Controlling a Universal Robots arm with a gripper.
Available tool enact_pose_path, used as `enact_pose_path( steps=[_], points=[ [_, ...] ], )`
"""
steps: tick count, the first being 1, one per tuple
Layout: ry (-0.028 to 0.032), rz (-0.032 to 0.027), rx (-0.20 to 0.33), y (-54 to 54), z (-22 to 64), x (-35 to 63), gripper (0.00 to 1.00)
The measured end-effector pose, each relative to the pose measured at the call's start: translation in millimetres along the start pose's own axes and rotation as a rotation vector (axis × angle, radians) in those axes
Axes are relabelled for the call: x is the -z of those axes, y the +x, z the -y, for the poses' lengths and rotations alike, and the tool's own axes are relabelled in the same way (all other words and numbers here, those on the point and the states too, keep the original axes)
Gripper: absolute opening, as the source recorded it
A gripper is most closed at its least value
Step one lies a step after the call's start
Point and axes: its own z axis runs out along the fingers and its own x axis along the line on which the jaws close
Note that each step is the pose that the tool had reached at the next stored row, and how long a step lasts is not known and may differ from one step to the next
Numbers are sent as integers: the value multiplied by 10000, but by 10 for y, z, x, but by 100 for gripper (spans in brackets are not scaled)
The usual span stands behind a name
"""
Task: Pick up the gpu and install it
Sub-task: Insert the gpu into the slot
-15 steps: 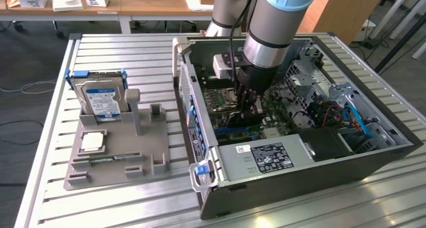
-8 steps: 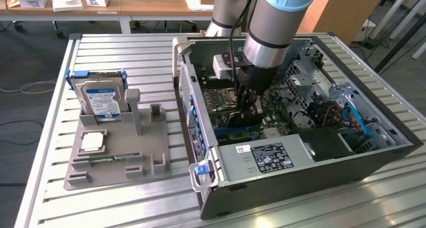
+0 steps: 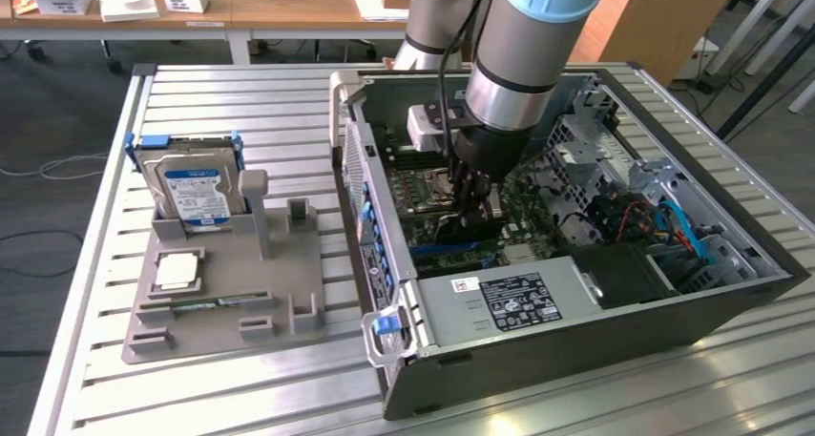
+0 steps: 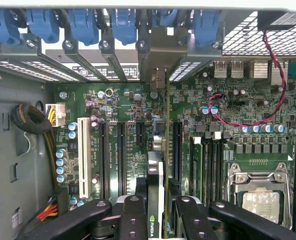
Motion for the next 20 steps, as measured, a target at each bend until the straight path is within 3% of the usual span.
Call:
enact_pose_path(
  steps=[20],
  points=[
    [1, 2, 0, 0, 0, 16, 27]
  ],
)
